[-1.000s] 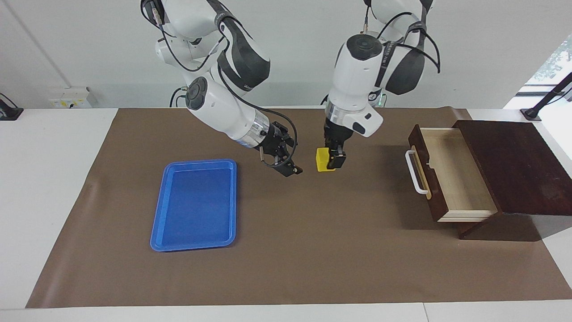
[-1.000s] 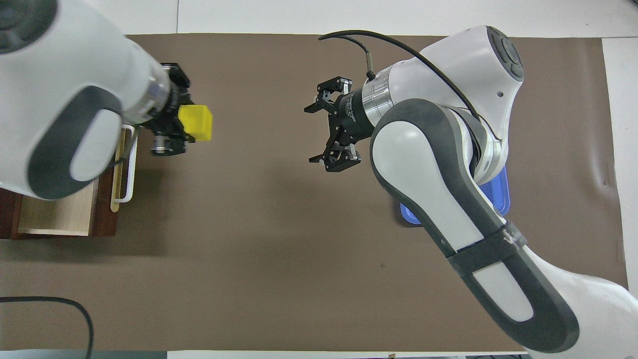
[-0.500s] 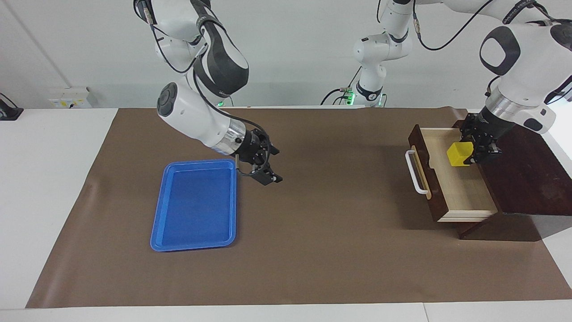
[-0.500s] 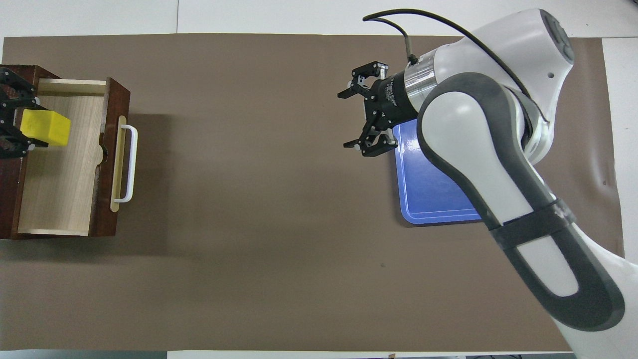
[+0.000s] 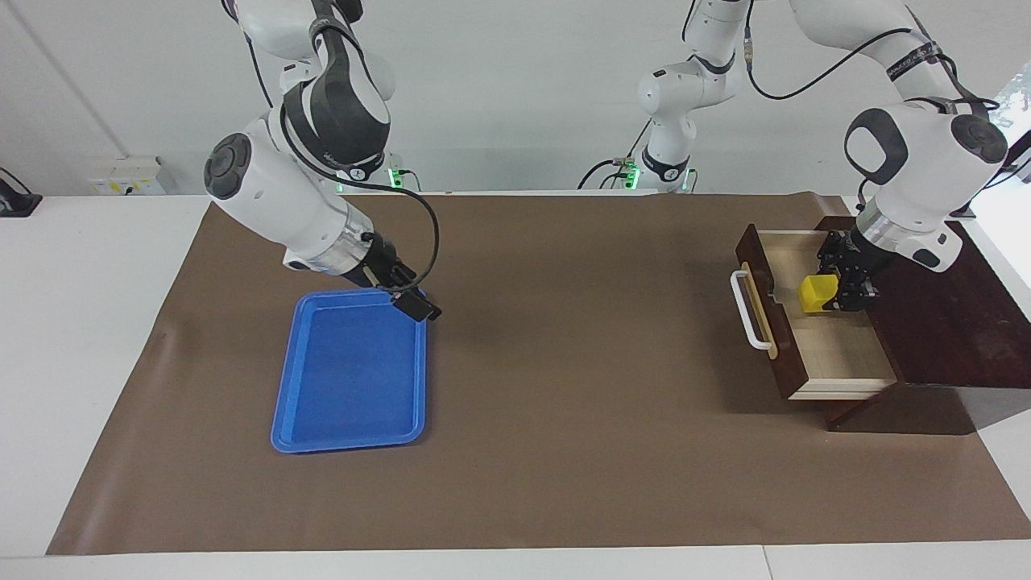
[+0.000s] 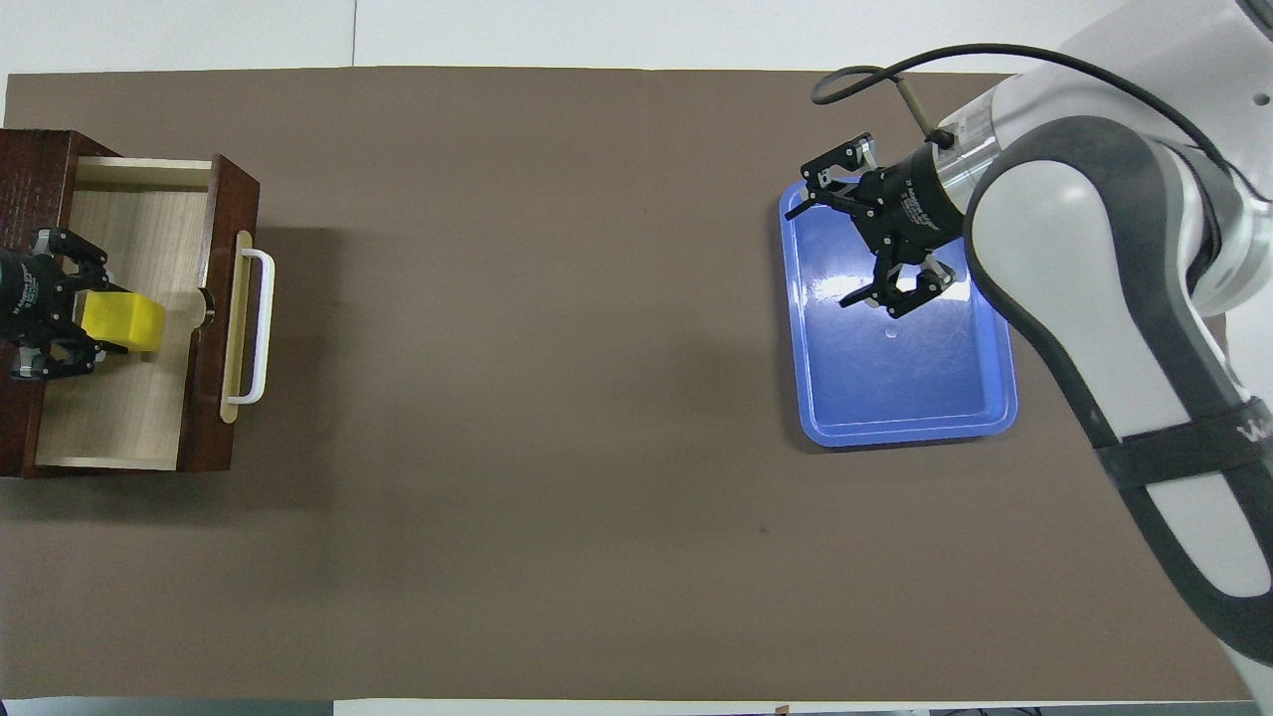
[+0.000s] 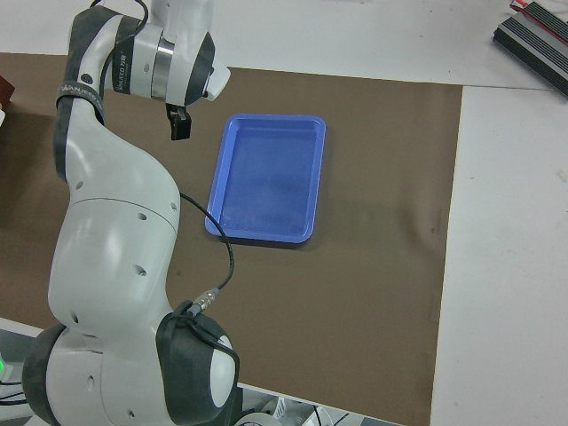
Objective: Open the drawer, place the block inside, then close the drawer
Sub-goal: 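Release the cube and push the drawer shut with the left gripper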
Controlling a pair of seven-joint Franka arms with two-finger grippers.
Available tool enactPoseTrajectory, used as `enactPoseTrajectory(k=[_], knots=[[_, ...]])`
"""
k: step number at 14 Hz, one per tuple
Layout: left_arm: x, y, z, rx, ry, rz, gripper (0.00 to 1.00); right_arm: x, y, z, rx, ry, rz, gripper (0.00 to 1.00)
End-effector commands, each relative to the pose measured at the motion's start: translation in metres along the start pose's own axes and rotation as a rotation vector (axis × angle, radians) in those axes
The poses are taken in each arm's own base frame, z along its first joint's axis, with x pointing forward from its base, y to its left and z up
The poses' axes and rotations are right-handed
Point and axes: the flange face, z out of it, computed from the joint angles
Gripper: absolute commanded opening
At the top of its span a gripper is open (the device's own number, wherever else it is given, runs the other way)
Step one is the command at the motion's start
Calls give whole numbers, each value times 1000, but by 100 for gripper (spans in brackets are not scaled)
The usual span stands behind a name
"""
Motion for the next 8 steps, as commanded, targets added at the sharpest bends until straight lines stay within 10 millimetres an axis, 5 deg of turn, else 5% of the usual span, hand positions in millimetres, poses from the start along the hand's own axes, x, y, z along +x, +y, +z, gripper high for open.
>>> enactPoseTrajectory(k=[1,8], knots=[[-14,-20,3,-28,-9,0,0,24,33,-25,-92,39,-232,100],[-17,-27,9,-38,-35,-28,0,31,113,-100,-270,179,-793,100]])
